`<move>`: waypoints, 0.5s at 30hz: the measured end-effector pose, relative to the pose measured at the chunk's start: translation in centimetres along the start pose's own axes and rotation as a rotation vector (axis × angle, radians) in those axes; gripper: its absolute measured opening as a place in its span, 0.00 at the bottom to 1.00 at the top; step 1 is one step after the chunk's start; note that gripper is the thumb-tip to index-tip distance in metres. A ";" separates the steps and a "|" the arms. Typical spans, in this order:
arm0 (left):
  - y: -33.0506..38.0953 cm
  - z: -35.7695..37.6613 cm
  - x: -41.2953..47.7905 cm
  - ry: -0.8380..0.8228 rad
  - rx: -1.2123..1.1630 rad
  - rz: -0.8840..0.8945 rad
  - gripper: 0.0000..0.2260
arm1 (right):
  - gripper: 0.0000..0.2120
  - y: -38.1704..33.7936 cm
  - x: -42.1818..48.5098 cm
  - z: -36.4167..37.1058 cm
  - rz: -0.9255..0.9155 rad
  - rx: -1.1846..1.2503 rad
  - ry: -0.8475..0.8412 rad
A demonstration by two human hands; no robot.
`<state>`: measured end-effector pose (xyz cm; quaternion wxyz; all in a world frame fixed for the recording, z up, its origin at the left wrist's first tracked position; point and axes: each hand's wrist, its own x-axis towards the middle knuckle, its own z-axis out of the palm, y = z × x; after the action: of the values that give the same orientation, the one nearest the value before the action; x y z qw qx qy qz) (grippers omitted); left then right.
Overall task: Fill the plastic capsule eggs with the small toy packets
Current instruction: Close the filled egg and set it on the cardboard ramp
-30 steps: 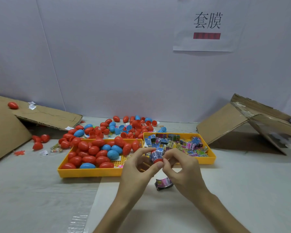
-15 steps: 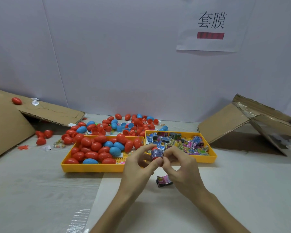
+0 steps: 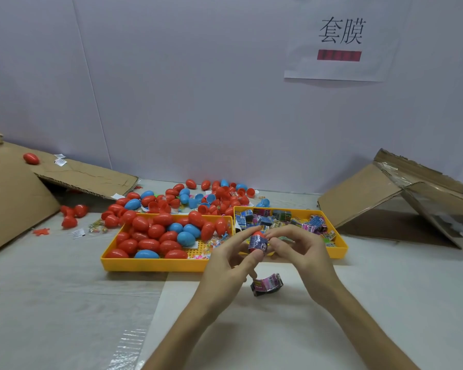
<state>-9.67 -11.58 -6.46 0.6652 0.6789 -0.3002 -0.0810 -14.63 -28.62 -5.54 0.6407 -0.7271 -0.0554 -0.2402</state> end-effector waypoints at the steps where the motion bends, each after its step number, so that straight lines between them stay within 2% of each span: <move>1: 0.0 0.0 0.0 -0.003 -0.001 -0.001 0.17 | 0.06 0.1 0.0 -0.1 0.029 0.015 -0.015; 5: 0.2 0.0 -0.1 -0.045 0.004 0.006 0.15 | 0.03 0.3 0.3 -0.6 0.122 0.070 -0.111; 11: 0.4 0.1 -0.2 -0.063 0.028 0.003 0.15 | 0.08 0.6 0.3 -0.9 0.166 0.143 -0.197; 15: 0.6 0.0 -0.3 -0.067 0.014 0.012 0.16 | 0.15 0.5 0.3 -0.9 0.187 0.160 -0.204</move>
<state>-10.07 -11.41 -5.99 0.6504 0.6786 -0.3269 -0.0975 -14.39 -29.63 -5.80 0.7072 -0.6964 -0.0712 -0.0989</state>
